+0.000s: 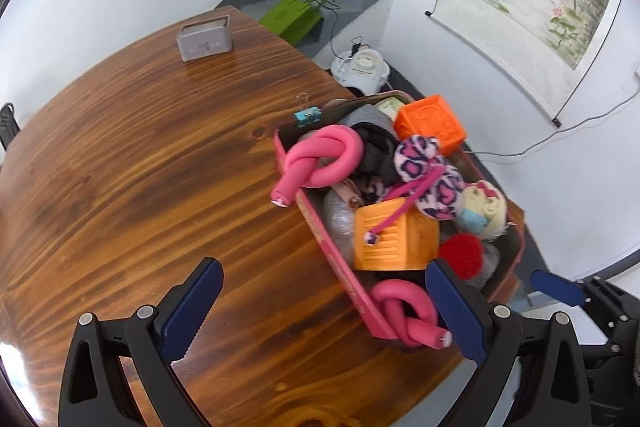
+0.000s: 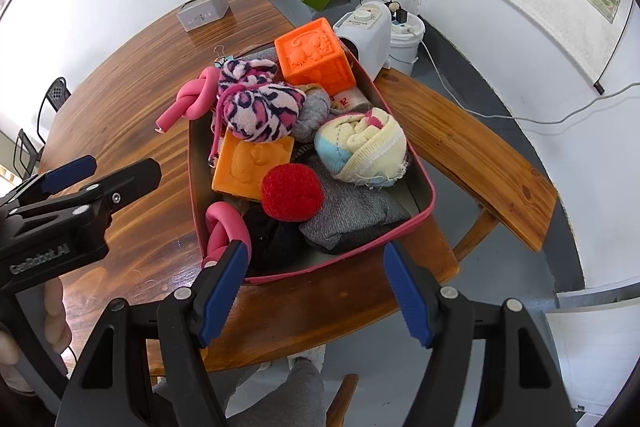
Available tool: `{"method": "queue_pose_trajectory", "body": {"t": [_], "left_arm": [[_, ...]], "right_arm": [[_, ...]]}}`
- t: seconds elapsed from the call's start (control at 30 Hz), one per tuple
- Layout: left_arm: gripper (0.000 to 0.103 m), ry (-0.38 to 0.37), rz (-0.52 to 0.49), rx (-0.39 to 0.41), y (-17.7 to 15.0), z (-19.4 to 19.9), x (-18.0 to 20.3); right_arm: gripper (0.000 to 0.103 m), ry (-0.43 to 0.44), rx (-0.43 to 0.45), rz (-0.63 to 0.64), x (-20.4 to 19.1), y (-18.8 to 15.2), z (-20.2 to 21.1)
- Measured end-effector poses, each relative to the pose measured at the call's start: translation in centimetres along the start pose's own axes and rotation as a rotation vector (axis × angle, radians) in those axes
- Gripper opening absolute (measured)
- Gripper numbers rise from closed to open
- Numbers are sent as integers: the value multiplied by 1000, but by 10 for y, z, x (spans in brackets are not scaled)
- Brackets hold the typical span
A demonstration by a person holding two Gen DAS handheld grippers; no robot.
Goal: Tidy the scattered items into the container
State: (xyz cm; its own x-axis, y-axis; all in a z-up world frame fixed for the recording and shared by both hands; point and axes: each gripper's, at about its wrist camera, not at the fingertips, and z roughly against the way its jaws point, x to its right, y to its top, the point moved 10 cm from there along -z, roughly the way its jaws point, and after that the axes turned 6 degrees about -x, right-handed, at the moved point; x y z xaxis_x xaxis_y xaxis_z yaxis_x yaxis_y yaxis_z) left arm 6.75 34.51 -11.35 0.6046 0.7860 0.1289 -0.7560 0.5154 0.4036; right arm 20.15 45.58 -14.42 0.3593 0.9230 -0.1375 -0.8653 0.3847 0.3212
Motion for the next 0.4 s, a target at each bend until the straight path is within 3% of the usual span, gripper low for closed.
{"method": "queue_pose_trajectory", "body": {"t": [0.23, 0.4], "left_arm": [[102, -41, 10, -31, -3, -5, 14], [102, -18, -36, 8, -3, 1, 16]], "right_arm": [[74, -7, 22, 13, 0, -3, 7], [74, 7, 31, -15, 4, -4, 9]]}}
